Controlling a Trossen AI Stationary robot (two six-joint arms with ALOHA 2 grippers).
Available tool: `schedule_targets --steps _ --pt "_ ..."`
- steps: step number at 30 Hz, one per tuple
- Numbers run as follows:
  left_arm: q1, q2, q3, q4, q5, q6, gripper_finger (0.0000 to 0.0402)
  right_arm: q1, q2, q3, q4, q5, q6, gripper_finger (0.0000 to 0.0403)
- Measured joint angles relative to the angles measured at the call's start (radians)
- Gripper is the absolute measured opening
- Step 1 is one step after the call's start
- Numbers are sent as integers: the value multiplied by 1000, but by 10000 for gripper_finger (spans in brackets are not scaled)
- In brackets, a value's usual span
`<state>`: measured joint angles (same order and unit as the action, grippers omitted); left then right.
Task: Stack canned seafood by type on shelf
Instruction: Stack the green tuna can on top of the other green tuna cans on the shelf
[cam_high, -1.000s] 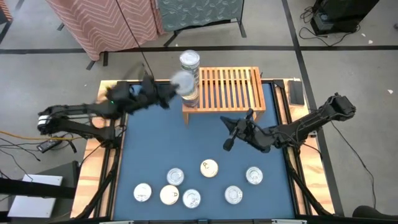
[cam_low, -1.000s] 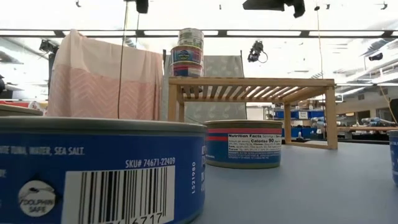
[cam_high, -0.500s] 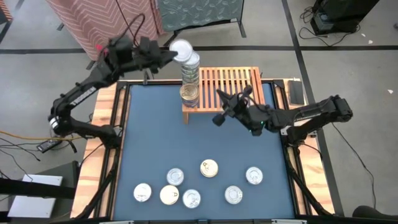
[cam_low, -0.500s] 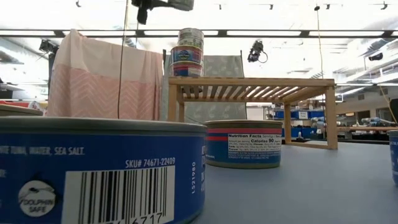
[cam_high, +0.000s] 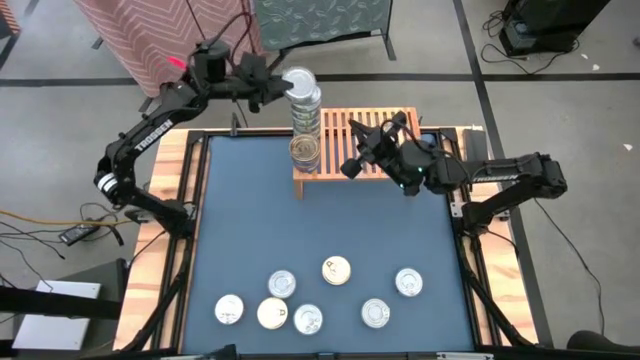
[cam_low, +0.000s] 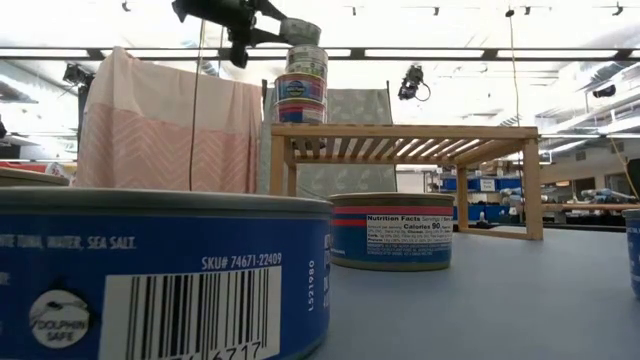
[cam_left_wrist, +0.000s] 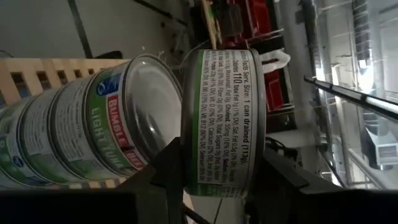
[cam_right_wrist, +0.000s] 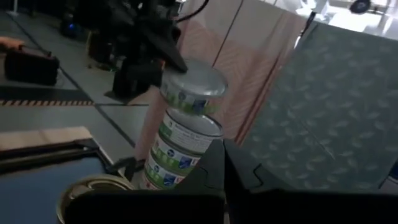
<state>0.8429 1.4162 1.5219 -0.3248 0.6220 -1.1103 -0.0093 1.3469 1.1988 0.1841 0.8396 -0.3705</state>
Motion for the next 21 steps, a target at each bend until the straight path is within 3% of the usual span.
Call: schedule_targets --steps 11,21 --pt "70 6 0 19 -26 -74 144 -142 1 0 -55 -233 0 0" --pt "55 8 0 26 -25 -140 144 -228 4 0 -59 -337 0 0"
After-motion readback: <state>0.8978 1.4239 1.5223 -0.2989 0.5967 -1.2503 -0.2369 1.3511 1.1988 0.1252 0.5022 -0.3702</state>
